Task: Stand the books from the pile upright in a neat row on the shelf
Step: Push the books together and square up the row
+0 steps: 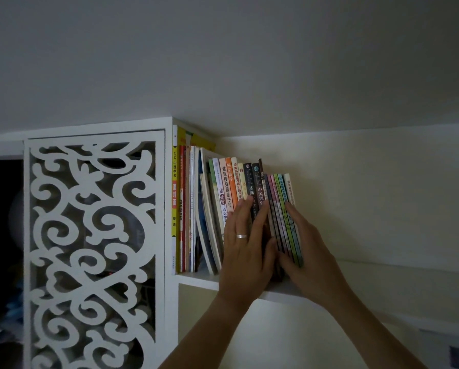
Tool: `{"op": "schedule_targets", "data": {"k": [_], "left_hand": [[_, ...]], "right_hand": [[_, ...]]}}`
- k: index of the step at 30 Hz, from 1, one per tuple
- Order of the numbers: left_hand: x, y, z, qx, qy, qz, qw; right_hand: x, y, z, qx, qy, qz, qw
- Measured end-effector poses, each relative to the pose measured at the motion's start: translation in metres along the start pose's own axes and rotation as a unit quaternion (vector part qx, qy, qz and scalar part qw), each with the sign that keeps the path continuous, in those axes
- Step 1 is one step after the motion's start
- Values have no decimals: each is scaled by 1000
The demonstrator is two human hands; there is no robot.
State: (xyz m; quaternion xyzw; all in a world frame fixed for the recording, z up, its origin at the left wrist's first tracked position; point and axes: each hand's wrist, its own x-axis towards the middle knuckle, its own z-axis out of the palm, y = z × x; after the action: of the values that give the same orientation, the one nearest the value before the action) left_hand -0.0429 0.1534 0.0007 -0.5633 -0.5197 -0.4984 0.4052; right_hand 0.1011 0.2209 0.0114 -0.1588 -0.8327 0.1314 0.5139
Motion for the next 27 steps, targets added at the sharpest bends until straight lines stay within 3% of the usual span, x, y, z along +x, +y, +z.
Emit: {"op": "schedule_targets", "data": {"k": [11, 21, 27], "left_hand": [[-1, 2, 4, -22, 22, -9, 999], [1, 36, 5, 162, 35, -61, 984], [5, 50, 10, 67, 50, -122, 989]], "right_hand": [[-3, -4, -2, 3, -4, 24, 1000], [-1, -3, -1, -10, 18, 39, 999], [-2, -1, -1, -6, 21, 35, 999]]}}
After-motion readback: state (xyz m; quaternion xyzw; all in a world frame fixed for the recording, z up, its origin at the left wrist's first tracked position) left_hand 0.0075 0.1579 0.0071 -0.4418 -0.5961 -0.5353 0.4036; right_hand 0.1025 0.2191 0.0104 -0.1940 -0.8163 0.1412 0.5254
